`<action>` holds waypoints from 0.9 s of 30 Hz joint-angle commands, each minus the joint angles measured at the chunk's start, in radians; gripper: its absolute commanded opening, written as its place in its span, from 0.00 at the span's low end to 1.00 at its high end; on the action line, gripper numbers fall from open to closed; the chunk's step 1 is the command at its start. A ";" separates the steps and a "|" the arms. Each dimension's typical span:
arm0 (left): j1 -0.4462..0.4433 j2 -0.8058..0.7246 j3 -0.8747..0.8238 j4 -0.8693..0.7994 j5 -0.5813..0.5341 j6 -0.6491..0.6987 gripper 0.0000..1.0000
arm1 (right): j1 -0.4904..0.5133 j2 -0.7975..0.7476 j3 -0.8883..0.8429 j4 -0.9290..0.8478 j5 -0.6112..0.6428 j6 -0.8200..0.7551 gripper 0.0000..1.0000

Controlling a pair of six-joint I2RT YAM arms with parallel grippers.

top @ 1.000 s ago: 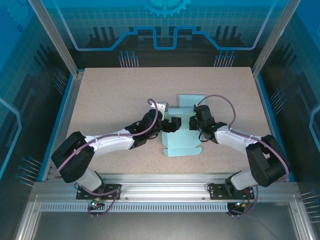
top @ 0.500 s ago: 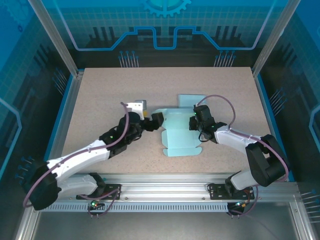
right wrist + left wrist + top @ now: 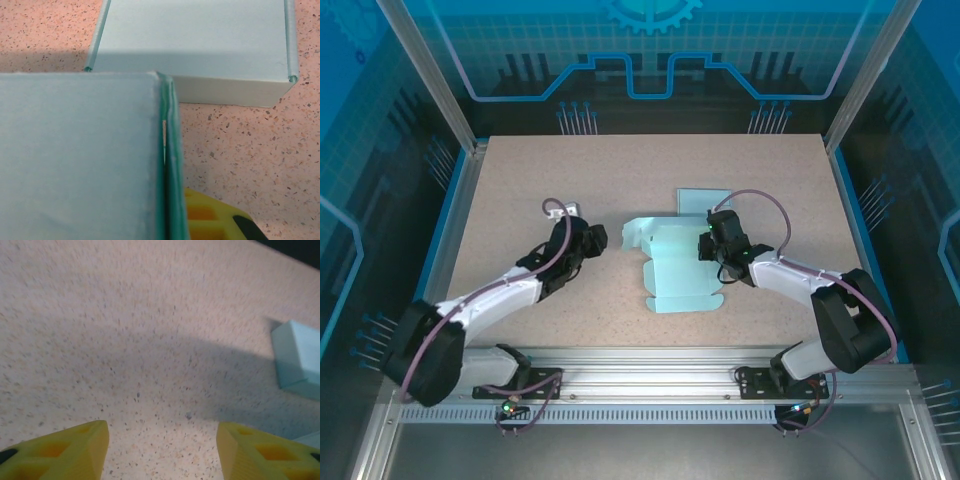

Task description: Fold the paper box

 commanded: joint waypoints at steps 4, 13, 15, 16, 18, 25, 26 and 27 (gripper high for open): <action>0.007 0.182 0.060 0.155 0.181 0.063 0.54 | 0.013 0.008 0.014 0.013 -0.020 0.012 0.01; -0.008 0.239 0.078 0.213 0.345 0.040 0.48 | 0.013 0.025 0.025 0.013 -0.021 0.013 0.01; -0.021 0.235 0.078 0.213 0.356 0.035 0.47 | 0.013 0.031 0.027 0.013 -0.023 0.014 0.01; -0.026 0.234 0.079 0.213 0.365 0.031 0.47 | 0.013 0.032 0.029 0.013 -0.023 0.015 0.01; -0.038 0.231 0.080 0.215 0.377 0.022 0.47 | 0.013 0.032 0.030 0.011 -0.023 0.016 0.01; -0.073 0.229 0.091 0.215 0.421 -0.006 0.47 | 0.013 0.026 0.026 0.011 -0.021 0.015 0.01; -0.076 0.226 0.091 0.215 0.427 -0.013 0.47 | 0.013 0.026 0.025 0.010 -0.022 0.016 0.01; -0.077 0.222 0.088 0.217 0.433 -0.019 0.47 | 0.013 0.027 0.026 0.011 -0.022 0.015 0.01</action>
